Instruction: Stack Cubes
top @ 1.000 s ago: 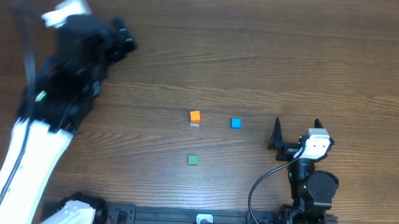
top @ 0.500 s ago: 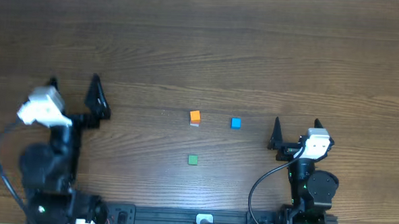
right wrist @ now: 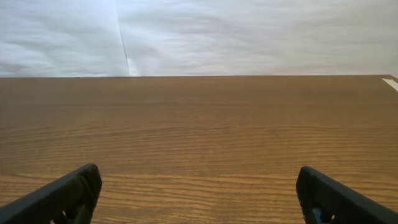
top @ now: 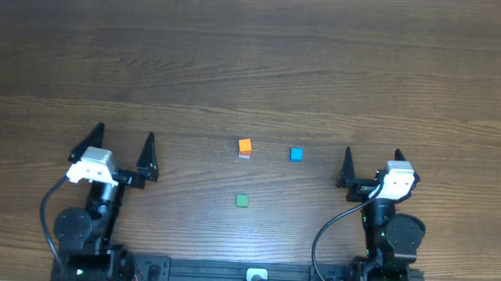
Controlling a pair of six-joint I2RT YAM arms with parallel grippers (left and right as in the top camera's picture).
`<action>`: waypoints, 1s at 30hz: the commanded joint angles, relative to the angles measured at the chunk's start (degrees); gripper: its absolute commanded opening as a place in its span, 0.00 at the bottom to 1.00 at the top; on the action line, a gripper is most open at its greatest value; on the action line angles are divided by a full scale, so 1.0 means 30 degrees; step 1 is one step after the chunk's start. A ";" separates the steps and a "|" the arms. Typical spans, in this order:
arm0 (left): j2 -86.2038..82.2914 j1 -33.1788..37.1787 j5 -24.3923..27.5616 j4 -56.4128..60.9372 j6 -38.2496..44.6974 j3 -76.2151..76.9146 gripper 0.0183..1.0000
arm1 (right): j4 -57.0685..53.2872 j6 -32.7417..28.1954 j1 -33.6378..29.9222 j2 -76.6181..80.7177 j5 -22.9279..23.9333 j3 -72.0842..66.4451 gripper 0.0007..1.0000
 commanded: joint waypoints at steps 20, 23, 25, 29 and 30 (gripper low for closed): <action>-0.0933 0.0080 0.0765 -0.2907 0.1064 -0.0729 1.00 | 0.0066 -0.0146 -0.0124 -0.0153 -0.0233 -0.0175 0.99; -0.0933 0.0080 0.0765 -0.2907 0.1064 -0.0729 1.00 | 0.0066 -0.0146 -0.0124 -0.0153 -0.0233 -0.0175 0.99; -0.0933 0.0080 0.0765 -0.2907 0.1064 -0.0729 1.00 | 0.0066 -0.0146 -0.0124 -0.0153 -0.0233 -0.0175 0.99; -0.0933 0.0080 0.0765 -0.2907 0.1064 -0.0729 1.00 | 0.0066 -0.0146 -0.0124 -0.0153 -0.0226 -0.0175 0.99; -0.0933 0.0080 0.0765 -0.2907 0.1064 -0.0729 1.00 | 0.0066 -0.0146 -0.0124 -0.0153 -0.0226 -0.0175 0.99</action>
